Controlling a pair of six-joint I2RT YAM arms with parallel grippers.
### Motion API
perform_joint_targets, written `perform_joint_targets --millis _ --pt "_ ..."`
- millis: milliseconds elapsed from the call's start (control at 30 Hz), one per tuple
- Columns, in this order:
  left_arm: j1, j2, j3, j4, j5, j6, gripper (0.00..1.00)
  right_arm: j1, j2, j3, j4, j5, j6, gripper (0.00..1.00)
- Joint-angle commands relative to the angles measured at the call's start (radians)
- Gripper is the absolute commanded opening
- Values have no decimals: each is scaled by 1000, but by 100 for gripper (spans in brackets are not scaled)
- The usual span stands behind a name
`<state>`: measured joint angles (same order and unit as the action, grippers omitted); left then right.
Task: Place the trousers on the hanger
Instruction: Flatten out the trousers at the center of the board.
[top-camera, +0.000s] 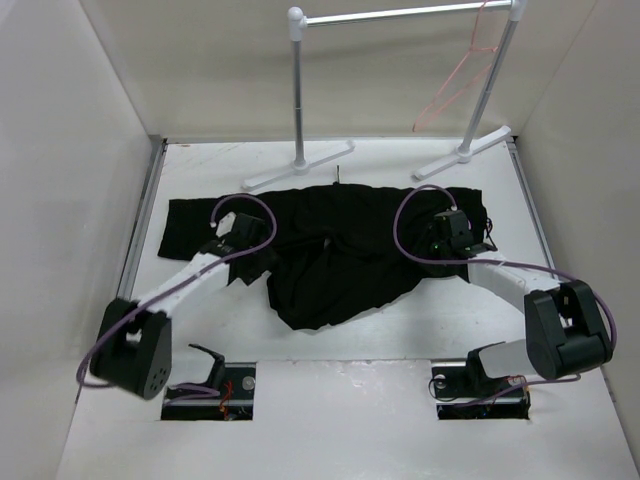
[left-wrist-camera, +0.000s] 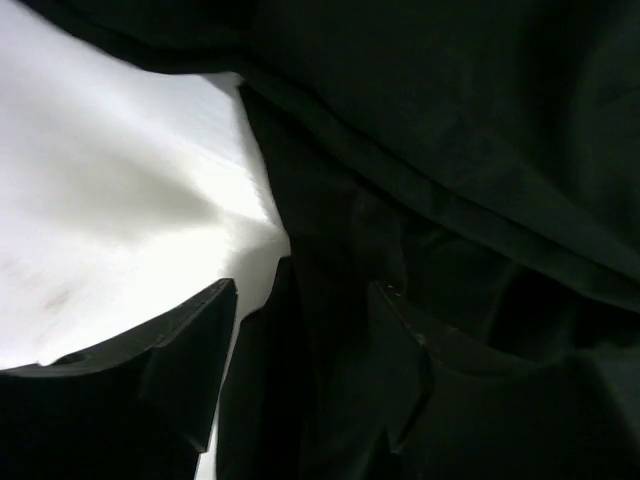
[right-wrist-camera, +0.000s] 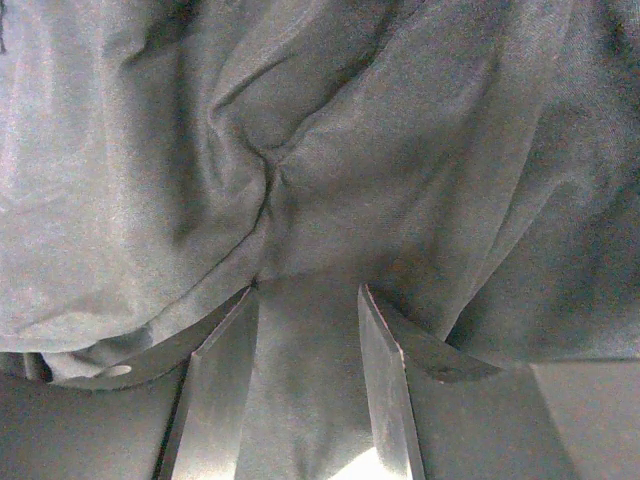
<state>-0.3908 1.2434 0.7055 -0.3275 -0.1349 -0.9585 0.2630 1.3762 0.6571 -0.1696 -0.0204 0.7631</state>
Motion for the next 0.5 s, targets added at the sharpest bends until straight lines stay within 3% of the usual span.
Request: perform_joint_targets --millis 0,67,133,233,300,467 --pt "-27 105 69 88 47 32 49 9 -40 -8 41 -10 -5 50" --pt "-32 158 84 88 43 30 37 5 -51 -8 38 -10 -5 50" --pt "-24 183 94 94 37 26 18 3 -54 -4 38 -10 -4 50" --pt "-12 118 97 79 12 21 5 -8 -49 -2 38 -3 -2 50" --pt "-13 17 91 26 -15 23 3 -21 -40 -2 36 4 4 50" --pt "-50 -246 118 -288 -104 -3 2 -64 1 9 32 30 39 51"
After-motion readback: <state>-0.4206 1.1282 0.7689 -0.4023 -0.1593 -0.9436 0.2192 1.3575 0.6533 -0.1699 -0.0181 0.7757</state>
